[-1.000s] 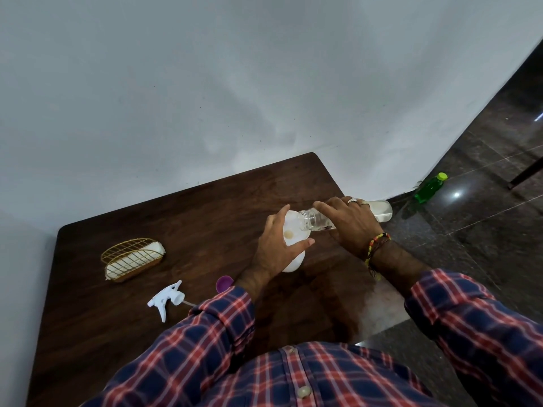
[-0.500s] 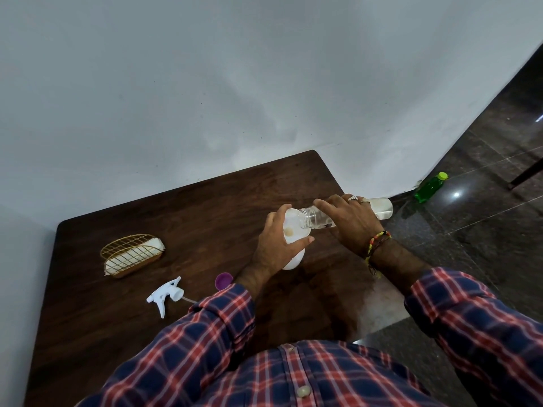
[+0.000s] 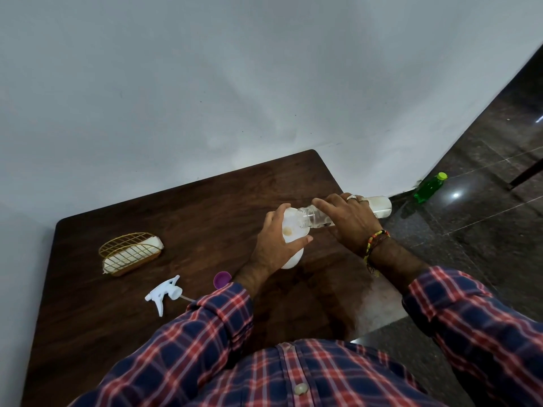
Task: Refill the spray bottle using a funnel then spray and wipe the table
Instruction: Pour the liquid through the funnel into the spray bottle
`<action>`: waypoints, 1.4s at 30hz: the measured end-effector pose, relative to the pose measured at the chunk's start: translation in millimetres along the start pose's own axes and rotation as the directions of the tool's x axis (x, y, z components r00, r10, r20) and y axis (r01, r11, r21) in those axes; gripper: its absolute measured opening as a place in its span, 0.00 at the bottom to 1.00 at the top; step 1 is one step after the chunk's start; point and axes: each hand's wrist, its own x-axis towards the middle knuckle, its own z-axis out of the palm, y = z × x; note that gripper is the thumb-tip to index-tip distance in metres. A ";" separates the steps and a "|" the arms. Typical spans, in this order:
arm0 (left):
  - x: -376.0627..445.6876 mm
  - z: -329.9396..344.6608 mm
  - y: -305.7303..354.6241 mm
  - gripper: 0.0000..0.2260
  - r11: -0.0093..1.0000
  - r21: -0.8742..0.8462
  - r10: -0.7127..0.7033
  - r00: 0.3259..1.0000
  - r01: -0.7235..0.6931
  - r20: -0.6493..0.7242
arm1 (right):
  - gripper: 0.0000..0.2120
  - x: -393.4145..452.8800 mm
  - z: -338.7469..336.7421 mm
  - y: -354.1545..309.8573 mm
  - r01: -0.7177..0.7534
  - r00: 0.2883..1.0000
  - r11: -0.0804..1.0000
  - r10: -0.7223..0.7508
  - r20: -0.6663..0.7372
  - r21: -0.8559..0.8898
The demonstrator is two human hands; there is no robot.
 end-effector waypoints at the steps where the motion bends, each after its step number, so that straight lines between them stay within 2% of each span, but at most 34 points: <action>1: 0.2 0.2 0.1 0.37 1.000 0.001 0.001 1.000 -0.001 -0.001 | 0.34 0.1 -0.5 -0.1 -0.003 1.000 1.000 0.003 0.004 0.001; 42: 3.6 1.1 -4.3 0.37 1.000 -0.012 0.015 1.000 -0.015 -0.011 | 0.34 4.2 1.4 -1.1 0.008 1.000 1.000 -0.009 -0.023 -0.028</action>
